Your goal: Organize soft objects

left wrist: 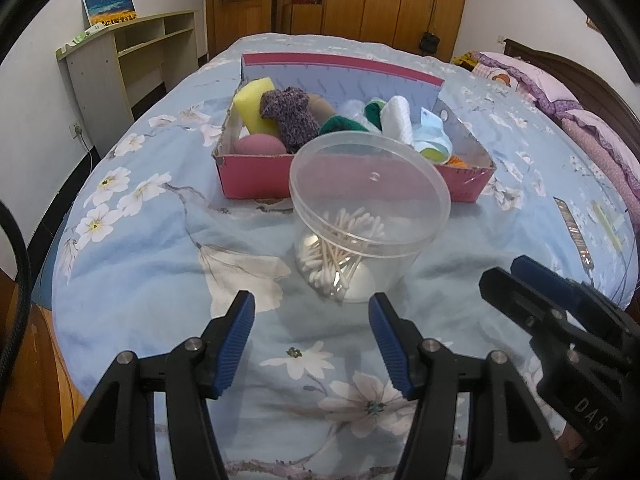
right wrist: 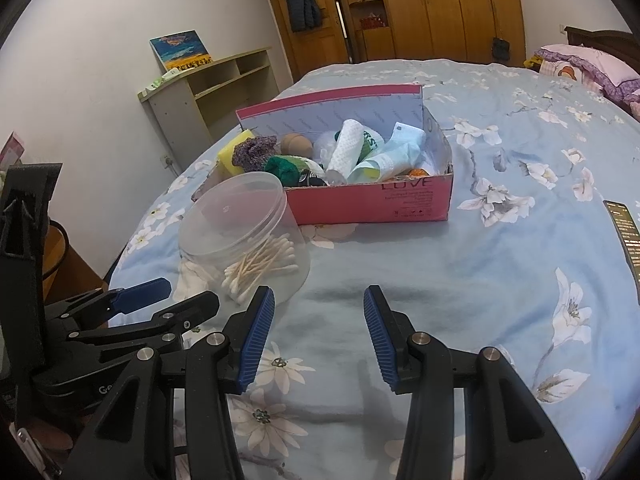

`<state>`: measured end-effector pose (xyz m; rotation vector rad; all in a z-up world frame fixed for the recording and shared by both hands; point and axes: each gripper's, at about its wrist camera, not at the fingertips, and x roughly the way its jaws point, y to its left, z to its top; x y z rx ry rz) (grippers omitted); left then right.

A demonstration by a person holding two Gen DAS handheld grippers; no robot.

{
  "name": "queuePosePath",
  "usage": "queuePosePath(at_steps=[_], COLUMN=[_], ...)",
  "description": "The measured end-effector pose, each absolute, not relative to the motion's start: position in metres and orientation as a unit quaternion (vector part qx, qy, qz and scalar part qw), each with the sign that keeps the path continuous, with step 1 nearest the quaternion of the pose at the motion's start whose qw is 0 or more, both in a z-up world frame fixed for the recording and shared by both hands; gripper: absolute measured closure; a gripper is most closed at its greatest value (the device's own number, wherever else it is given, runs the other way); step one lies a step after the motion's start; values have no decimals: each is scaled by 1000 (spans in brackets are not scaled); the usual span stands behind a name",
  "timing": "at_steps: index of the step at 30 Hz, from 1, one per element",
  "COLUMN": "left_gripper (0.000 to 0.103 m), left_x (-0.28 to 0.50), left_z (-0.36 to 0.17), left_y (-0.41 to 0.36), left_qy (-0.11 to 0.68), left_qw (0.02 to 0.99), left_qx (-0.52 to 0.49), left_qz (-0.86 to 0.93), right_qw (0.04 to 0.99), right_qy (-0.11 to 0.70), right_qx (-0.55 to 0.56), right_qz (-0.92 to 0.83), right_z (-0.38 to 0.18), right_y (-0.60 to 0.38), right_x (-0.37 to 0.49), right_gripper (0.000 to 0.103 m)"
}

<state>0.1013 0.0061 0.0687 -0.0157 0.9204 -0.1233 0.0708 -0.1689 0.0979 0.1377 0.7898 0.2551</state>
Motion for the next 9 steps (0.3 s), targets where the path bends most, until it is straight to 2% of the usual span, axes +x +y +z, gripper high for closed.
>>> queuePosePath(at_steps=[9], left_gripper=[41], left_x=[101], left_z=[70], left_y=[7], left_qy=[445], left_qw=[894], left_qx=[-8], left_qz=[-58], right_qw=[912], right_qy=[385], right_qx=[61], right_qz=[128], right_z=[98], right_y=[-165], right_x=[72], right_gripper=[55])
